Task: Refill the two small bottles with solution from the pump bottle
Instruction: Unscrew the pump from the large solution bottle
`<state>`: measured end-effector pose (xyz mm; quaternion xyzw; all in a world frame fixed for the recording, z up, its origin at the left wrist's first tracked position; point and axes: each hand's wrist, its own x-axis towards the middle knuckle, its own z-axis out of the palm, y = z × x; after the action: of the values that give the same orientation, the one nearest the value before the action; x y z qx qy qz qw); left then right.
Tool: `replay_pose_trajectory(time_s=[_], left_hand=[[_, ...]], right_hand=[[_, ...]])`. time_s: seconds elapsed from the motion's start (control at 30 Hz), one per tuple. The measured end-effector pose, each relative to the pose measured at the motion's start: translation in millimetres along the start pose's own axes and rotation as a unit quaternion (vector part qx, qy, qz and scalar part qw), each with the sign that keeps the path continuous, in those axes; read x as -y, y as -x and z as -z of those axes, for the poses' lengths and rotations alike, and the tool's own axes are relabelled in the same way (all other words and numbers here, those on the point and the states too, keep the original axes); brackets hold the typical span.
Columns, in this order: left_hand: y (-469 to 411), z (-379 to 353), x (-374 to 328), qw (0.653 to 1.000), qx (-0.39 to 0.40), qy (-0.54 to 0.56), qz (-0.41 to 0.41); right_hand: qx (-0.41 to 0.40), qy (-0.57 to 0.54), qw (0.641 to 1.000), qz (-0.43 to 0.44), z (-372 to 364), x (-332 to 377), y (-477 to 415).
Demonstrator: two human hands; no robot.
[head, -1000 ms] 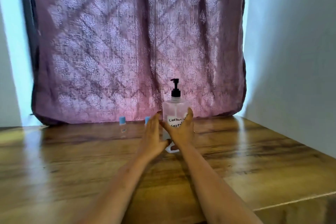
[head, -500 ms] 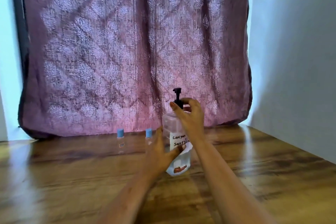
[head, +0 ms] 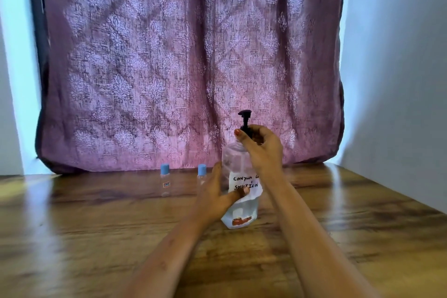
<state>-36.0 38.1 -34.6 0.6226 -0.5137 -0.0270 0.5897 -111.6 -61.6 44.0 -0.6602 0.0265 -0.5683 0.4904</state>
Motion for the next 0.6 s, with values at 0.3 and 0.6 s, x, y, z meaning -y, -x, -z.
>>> replay_pose_trajectory(time_s=[0.3,0.6], left_hand=[[-0.5,6.7,-0.4,0.998,0.038,0.036,0.029],[0.7,8.4,3.7,0.993,0.063,0.089,0.053]], right_hand=[[0.077,-0.095,0.992,-0.039,9.5,-1.1,-1.8],[0.119,-0.206,0.969,-0.070,13.4,-1.2,-1.2]])
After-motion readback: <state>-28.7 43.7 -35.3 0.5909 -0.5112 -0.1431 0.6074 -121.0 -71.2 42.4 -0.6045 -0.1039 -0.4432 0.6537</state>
